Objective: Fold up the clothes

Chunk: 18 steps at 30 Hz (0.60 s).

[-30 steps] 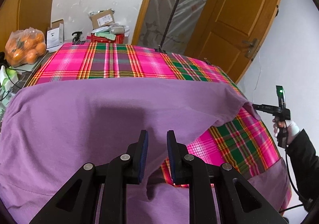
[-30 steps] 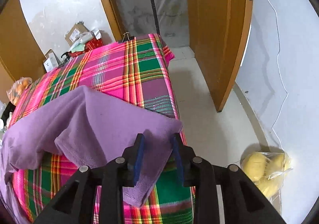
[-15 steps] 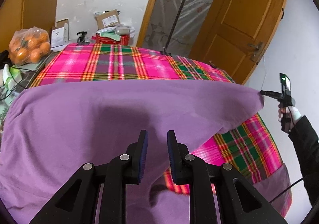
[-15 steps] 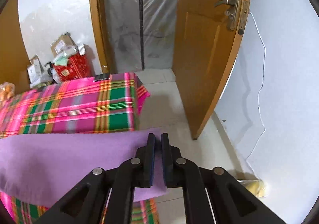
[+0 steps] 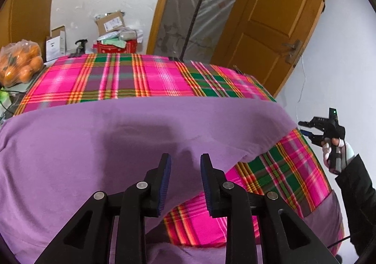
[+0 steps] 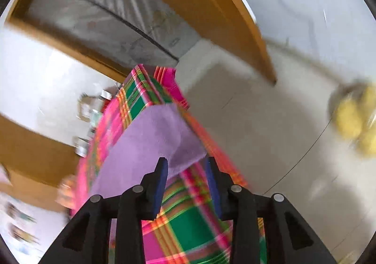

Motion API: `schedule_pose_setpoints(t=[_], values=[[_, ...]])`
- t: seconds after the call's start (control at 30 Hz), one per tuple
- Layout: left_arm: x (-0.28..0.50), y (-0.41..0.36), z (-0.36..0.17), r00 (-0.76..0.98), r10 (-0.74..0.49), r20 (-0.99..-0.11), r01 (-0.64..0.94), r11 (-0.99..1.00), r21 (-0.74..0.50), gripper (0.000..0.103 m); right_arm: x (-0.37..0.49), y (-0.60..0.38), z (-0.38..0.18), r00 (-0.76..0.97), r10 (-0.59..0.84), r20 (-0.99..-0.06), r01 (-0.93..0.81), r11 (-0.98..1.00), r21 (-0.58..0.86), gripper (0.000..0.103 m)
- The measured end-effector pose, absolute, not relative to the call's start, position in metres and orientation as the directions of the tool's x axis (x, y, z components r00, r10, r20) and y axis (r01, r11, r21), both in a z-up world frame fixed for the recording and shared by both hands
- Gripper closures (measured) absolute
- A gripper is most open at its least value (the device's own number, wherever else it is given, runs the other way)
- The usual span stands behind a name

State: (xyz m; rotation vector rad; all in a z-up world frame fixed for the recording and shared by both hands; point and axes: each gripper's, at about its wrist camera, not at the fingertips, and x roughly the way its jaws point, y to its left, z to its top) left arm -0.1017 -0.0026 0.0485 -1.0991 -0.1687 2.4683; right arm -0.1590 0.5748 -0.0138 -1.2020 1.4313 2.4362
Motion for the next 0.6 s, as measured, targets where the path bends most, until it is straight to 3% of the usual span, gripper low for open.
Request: schedule_pose_setpoints(t=[0.1, 0.23, 0.37, 0.43, 0.5, 0.57, 0.6], values=[[-0.101, 0.008, 0.043, -0.575, 0.436, -0.692, -0.353, -0.896, -0.271, 0.074, -0.164, 0.572, -0.019, -0.714, -0.355, -0.603, -0.404, -0.495, 0.769, 0.067], [-0.101, 0.017, 0.038, -0.562, 0.436, -0.703, -0.368, -0.893, -0.26, 0.073, -0.178, 0.569, -0.03, -0.695, -0.376, -0.612, -0.434, -0.459, 0.775, 0.066], [-0.102, 0.019, 0.036, -0.557, 0.436, -0.707, -0.372, -0.892, -0.258, 0.073, -0.176, 0.572, -0.047, -0.695, -0.391, -0.603, -0.491, -0.354, 0.796, 0.05], [-0.103, 0.021, 0.035, -0.556, 0.437, -0.708, -0.375, -0.891, -0.256, 0.073, -0.172, 0.574, -0.053, -0.708, -0.393, -0.586, -0.498, -0.31, 0.81, 0.05], [-0.104, 0.023, 0.034, -0.552, 0.437, -0.71, -0.378, -0.89, -0.254, 0.073, -0.171, 0.573, -0.054, -0.723, -0.385, -0.574, -0.491, -0.298, 0.819, 0.055], [-0.105, 0.026, 0.033, -0.548, 0.435, -0.714, -0.38, -0.89, -0.251, 0.073, -0.172, 0.572, -0.048, -0.74, -0.367, -0.564, -0.466, -0.325, 0.823, 0.074], [-0.105, 0.027, 0.032, -0.548, 0.434, -0.715, -0.381, -0.891, -0.248, 0.073, -0.173, 0.571, -0.045, -0.745, -0.361, -0.56, -0.454, -0.34, 0.823, 0.078]])
